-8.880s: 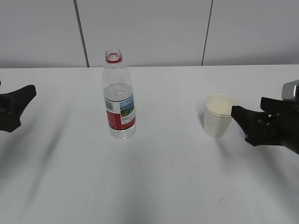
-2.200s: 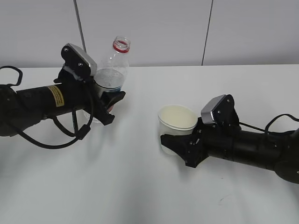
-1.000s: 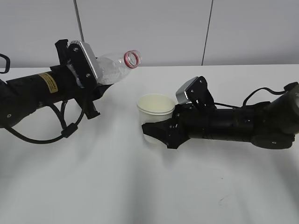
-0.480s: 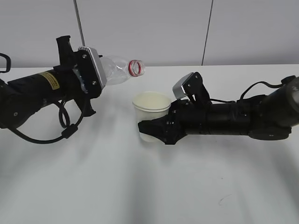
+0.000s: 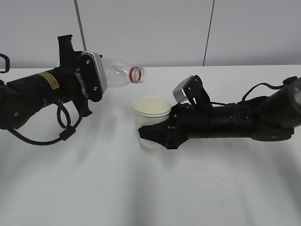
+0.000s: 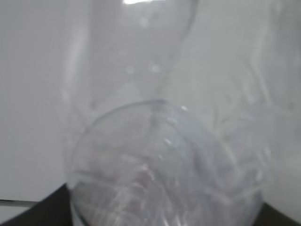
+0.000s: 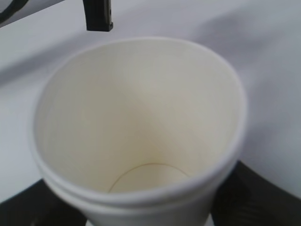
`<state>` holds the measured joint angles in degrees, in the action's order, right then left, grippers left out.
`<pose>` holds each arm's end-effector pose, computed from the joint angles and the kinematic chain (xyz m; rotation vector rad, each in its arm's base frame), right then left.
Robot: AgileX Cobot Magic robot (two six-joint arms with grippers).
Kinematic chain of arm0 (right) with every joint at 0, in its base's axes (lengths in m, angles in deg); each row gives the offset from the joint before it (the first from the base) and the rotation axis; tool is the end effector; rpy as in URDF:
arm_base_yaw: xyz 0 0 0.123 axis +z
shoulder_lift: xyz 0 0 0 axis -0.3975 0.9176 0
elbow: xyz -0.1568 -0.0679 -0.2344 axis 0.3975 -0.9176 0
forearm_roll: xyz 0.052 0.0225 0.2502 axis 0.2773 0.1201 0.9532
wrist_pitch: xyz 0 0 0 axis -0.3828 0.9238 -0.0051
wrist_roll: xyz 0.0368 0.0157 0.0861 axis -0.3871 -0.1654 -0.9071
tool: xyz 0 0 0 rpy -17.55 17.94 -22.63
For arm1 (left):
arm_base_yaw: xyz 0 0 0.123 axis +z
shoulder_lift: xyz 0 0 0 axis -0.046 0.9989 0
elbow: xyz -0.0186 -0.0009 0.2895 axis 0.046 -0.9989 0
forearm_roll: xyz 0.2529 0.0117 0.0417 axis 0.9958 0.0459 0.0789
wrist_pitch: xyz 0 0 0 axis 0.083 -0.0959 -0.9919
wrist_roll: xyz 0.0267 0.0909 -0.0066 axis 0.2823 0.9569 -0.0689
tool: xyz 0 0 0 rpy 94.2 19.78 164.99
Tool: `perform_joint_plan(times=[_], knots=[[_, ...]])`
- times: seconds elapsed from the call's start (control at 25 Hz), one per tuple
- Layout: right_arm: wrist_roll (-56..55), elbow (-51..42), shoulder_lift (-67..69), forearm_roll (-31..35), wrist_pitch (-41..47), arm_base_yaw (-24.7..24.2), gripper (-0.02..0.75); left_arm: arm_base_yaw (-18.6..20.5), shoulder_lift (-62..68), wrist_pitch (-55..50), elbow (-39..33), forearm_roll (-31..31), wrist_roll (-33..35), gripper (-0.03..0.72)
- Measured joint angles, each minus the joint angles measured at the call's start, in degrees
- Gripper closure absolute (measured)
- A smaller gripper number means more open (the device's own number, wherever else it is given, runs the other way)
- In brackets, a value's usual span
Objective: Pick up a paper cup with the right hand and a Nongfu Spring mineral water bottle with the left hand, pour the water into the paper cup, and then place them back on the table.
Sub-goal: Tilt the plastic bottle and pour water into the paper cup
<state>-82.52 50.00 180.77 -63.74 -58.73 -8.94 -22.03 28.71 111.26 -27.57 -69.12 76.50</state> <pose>0.3556 0.1611 0.1150 -0.9199 1.8106 0.8364 0.3618 -0.1443 0.1775 1.4141 1.1524 0.5357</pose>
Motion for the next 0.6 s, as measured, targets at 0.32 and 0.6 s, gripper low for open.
perform_joint_plan(times=[0.32,0.6], knots=[[-0.6,0.0,0.0,-1.0,0.0,0.0,0.218,0.0,0.0,1.7,0.0,-0.5,3.9,0.304],[-1.0,0.0,0.1,-1.9,0.0,0.0,0.238,0.0,0.0,2.7,0.0,-1.4,7.9,0.304]])
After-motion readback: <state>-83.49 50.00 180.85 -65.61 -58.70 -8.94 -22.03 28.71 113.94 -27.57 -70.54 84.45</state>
